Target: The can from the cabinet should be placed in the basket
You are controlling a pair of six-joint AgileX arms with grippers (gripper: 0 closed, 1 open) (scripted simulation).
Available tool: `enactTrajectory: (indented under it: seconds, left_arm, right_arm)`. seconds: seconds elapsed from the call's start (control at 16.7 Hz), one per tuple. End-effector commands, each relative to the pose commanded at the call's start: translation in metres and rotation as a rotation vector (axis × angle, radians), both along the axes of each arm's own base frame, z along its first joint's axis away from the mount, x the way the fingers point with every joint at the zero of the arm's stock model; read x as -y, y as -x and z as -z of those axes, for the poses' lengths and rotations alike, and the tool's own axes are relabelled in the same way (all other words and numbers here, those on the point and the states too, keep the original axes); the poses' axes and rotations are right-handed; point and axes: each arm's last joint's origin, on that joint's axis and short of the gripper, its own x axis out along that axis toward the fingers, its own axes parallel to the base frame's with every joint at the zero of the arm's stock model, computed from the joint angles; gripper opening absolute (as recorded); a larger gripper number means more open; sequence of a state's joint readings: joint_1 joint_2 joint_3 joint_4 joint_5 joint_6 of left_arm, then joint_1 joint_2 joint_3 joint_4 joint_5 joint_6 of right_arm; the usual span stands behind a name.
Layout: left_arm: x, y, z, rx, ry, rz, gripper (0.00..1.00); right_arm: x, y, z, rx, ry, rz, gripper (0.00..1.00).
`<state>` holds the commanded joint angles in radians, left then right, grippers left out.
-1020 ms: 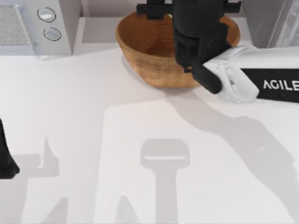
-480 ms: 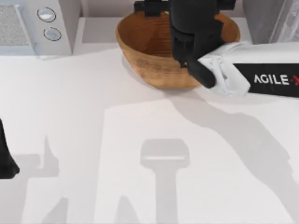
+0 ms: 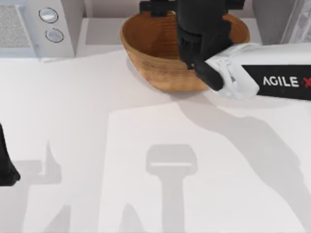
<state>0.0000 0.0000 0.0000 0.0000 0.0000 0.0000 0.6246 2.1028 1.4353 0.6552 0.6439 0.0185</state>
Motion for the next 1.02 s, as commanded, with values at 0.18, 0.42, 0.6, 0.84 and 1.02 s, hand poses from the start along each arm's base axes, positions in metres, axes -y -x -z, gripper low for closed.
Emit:
enactTrajectory:
  seconds: [0.18, 0.42, 0.6, 0.84, 1.02]
  left_arm:
    - [0.0000, 0.0000, 0.0000, 0.000, 0.000, 0.000, 1.00]
    - [0.0000, 0.0000, 0.0000, 0.000, 0.000, 0.000, 1.00]
    - [0.0000, 0.0000, 0.0000, 0.000, 0.000, 0.000, 1.00]
    - [0.0000, 0.0000, 0.0000, 0.000, 0.000, 0.000, 1.00]
    - [0.0000, 0.0000, 0.0000, 0.000, 0.000, 0.000, 1.00]
  right_arm:
    - [0.0000, 0.0000, 0.0000, 0.000, 0.000, 0.000, 0.53]
    - [0.0000, 0.0000, 0.0000, 0.000, 0.000, 0.000, 0.83]
    - [0.0000, 0.0000, 0.0000, 0.000, 0.000, 0.000, 1.00]
    - [0.0000, 0.0000, 0.0000, 0.000, 0.000, 0.000, 1.00]
    - [0.0000, 0.0000, 0.0000, 0.000, 0.000, 0.000, 1.00]
